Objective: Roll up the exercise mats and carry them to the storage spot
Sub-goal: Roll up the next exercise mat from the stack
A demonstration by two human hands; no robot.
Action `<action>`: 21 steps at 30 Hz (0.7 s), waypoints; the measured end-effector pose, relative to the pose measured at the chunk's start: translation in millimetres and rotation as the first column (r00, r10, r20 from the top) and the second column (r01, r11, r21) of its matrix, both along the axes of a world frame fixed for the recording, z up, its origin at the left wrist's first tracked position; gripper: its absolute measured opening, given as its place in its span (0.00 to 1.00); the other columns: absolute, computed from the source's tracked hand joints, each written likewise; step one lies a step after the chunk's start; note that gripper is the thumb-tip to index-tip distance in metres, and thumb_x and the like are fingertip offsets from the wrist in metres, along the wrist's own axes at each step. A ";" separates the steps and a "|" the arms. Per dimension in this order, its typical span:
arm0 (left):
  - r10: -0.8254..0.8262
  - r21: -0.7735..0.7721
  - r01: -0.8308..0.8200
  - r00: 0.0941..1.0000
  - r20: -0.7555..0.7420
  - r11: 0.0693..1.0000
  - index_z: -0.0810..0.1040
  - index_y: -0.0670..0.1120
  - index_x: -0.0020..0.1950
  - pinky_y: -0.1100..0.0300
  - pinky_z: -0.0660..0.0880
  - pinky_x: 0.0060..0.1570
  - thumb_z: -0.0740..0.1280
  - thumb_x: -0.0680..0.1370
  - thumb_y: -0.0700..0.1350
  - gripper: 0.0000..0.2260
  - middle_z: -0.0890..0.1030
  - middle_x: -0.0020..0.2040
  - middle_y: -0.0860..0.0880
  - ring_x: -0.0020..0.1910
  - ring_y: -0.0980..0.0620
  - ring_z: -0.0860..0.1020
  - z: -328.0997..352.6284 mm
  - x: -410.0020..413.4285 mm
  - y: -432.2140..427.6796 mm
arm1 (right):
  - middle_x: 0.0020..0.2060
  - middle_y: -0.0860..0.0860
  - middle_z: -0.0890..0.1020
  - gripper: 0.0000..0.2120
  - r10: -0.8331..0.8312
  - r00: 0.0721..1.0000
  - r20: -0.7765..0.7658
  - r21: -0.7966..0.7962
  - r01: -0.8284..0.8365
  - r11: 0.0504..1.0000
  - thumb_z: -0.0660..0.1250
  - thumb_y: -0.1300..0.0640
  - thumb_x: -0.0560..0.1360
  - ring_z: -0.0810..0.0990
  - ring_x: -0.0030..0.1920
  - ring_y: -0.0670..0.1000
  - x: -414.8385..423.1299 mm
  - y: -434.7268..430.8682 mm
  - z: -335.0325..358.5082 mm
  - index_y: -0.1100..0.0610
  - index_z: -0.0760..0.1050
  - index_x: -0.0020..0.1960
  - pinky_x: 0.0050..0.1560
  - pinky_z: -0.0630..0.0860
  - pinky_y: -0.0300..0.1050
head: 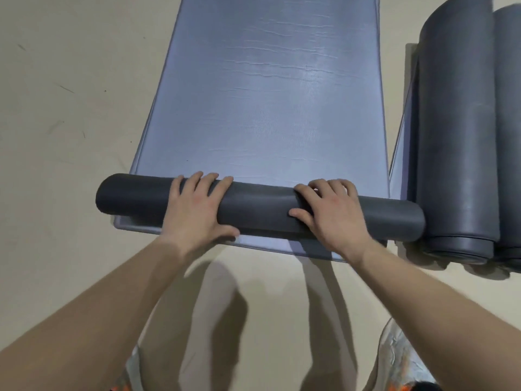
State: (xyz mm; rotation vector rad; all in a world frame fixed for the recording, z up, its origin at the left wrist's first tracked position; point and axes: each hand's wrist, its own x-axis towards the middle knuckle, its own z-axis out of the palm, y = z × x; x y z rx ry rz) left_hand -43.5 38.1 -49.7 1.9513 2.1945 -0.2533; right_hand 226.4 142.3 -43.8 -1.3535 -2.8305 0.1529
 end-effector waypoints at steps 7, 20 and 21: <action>-0.076 -0.017 0.077 0.997 0.029 0.997 0.55 0.50 0.81 0.37 0.51 0.77 0.65 0.64 0.79 0.55 0.63 0.78 0.46 0.78 0.41 0.58 3.2 -18.7 54.0 | 0.73 0.55 0.67 0.66 -0.078 0.964 0.254 -0.044 0.093 0.995 0.78 0.26 0.52 0.65 0.72 0.60 -18.4 13.4 -13.5 0.51 0.53 0.80 0.73 0.56 0.65; -0.201 -0.299 0.207 0.978 0.048 0.932 0.58 0.60 0.73 0.47 0.73 0.55 0.72 0.59 0.65 0.45 0.75 0.62 0.52 0.52 0.45 0.77 20.2 0.8 12.0 | 0.65 0.52 0.74 0.57 0.076 0.947 0.313 -0.337 0.036 0.941 0.72 0.30 0.56 0.74 0.65 0.58 -3.8 -10.1 15.4 0.49 0.57 0.79 0.72 0.63 0.62; -0.176 -0.355 0.196 0.980 0.087 0.914 0.58 0.61 0.73 0.49 0.74 0.54 0.73 0.59 0.65 0.46 0.75 0.61 0.54 0.52 0.46 0.77 23.8 1.1 12.3 | 0.68 0.54 0.72 0.55 0.059 0.959 0.276 -0.253 0.013 0.967 0.75 0.36 0.59 0.72 0.68 0.60 4.2 -32.7 13.1 0.52 0.57 0.80 0.74 0.60 0.65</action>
